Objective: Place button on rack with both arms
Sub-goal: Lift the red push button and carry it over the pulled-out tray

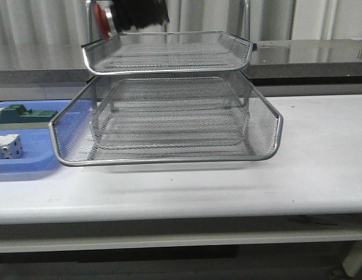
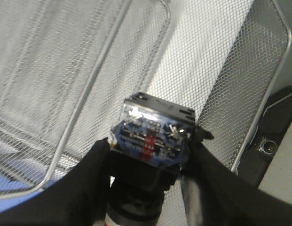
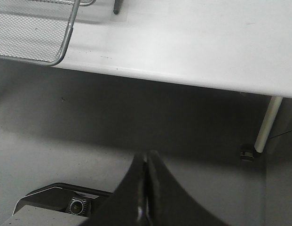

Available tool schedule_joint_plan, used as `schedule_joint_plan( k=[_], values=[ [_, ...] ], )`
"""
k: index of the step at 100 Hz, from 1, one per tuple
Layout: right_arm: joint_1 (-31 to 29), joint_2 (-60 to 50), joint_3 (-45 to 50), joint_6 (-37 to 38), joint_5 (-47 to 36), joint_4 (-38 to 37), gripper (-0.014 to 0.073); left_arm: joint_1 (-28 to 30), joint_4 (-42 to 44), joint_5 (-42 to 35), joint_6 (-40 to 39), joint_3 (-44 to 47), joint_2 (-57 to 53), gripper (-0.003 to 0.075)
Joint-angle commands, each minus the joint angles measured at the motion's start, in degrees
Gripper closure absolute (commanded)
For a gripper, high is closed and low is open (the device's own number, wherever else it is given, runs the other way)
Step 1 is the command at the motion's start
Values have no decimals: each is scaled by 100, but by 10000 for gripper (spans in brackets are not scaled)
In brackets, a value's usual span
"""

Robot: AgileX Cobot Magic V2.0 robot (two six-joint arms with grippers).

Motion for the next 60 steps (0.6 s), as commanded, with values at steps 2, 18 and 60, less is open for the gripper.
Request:
schedule_joint_plan(
  k=[2, 18, 60],
  values=[
    [-21, 5, -193, -35, -320, -42, 661, -174, -60, 19, -65, -134, 68, 741],
    [-21, 5, -193, -35, -320, -42, 661, -270, -69, 19, -65, -134, 581, 741],
    [-21, 5, -193, -35, -320, -42, 661, -279, -206, 52, -44, -134, 1081, 731]
  ],
)
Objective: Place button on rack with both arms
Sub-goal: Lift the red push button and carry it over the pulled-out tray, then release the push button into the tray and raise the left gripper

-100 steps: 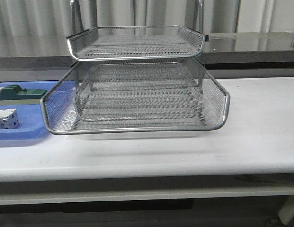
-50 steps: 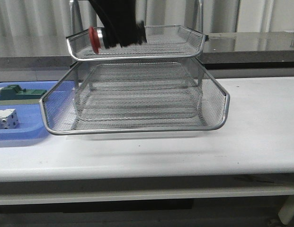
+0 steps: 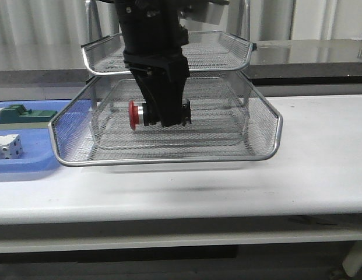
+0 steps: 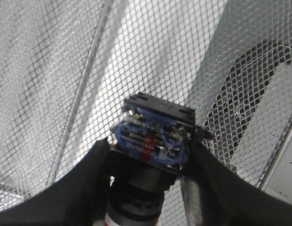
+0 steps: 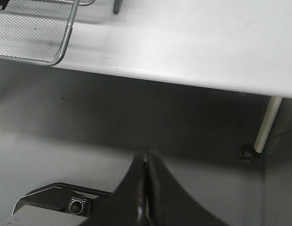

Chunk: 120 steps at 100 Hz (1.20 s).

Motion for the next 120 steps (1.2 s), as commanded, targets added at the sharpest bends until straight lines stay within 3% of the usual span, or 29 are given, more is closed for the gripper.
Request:
schedule_joint_plan(
  k=[1, 13, 30, 39, 73, 98, 120],
  values=[
    [-21, 5, -193, -23, -320, -42, 661, -33, -126, 158, -44, -135, -331, 729],
    [-21, 5, -193, -23, -320, -42, 661, -33, -126, 158, -44, -135, -331, 600],
    [-21, 5, -193, -23, -320, -42, 661, -33, -126, 158, -44, -135, -331, 312],
    [-21, 5, -193, -23, -320, -42, 661, -33, -126, 158, -44, -135, -331, 233],
    [-21, 5, -193, -23, -320, -42, 661, -33, -126, 158, -99, -199, -495, 216],
    [-21, 5, -193, -23, -320, -42, 661, 77, -220, 158, -802, -221, -1368, 216],
    [-21, 5, -193, -23, -320, -42, 661, 517, -220, 158, -986, -221, -2235, 228]
  ],
)
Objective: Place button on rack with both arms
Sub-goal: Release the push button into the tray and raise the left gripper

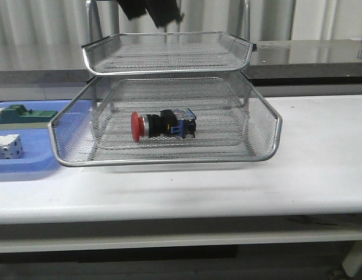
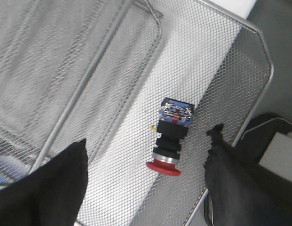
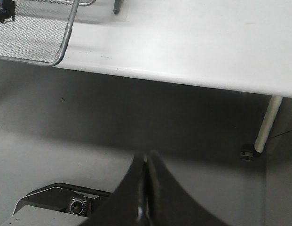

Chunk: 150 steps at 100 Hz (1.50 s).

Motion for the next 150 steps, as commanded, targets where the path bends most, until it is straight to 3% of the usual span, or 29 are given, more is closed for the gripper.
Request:
schedule_joint_plan(
  k=[1, 16, 35, 58, 77, 96, 133, 150],
  values=[
    [-21, 5, -193, -34, -320, -42, 661, 214, -70, 121, -217, -197, -622, 230],
    [-21, 5, -193, -34, -320, -42, 661, 653, -48, 121, -269, 71, -1248, 260],
    [-21, 5, -193, -34, -320, -42, 661, 1408, -24, -64, -308, 1165, -2251, 279],
    [-21, 5, -193, -34, -320, -42, 661, 2567, -24, -1424, -614, 2755, -3804, 279],
    [-21, 5, -193, -34, -320, -42, 661, 3165, -113, -2816, -659, 4202, -5184, 279],
    [-21, 5, -193, -34, -320, -42, 661, 3262, -113, -4180, -659, 5636, -6586, 279],
    [-21, 5, -193, -34, -320, -42, 661, 3262, -464, -5935, -668, 8215, -8275, 279],
    [-21, 5, -193, -34, -320, -42, 661, 3262, -501, -6533, -668, 8972, -8748, 279]
  ],
)
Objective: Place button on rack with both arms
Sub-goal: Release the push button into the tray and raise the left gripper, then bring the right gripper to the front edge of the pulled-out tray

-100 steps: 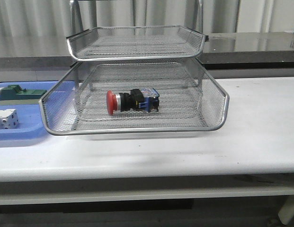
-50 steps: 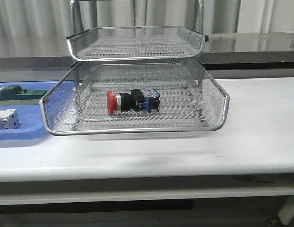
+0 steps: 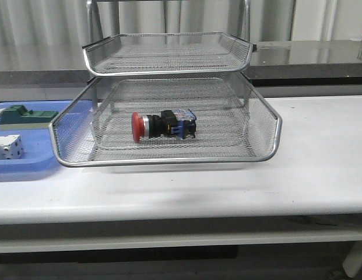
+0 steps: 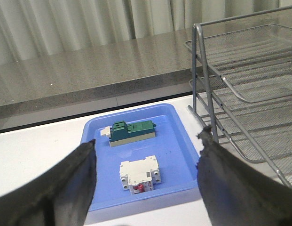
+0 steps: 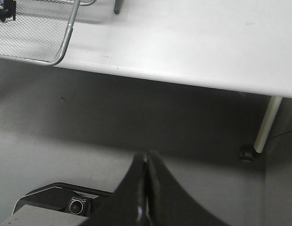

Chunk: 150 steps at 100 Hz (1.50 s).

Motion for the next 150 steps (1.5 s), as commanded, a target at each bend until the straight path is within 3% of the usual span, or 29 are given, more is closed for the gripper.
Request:
schedule_joint_plan(
  k=[1, 34, 44, 77, 100, 113, 150],
  values=[
    [-21, 5, -193, -22, -320, -42, 661, 8, -107, -829, -70, 154, -130, 279],
    [-21, 5, -193, -22, -320, -42, 661, 8, -107, -1197, -70, 416, -208, 280],
    [-21, 5, -193, -22, -320, -42, 661, 8, -107, -1197, -70, 416, -208, 314],
    [-21, 5, -193, -22, -320, -42, 661, 8, -107, -1197, -70, 416, -208, 740],
    [-21, 5, -193, -28, -321, -42, 661, 8, -107, -1197, -70, 416, -208, 741],
    [-21, 5, -193, -714, -354, -556, 661, 8, -107, -1197, -70, 416, -208, 741],
    [-21, 5, -193, -717, -354, -623, 661, 8, -107, -1197, -70, 416, -208, 741]
  ],
)
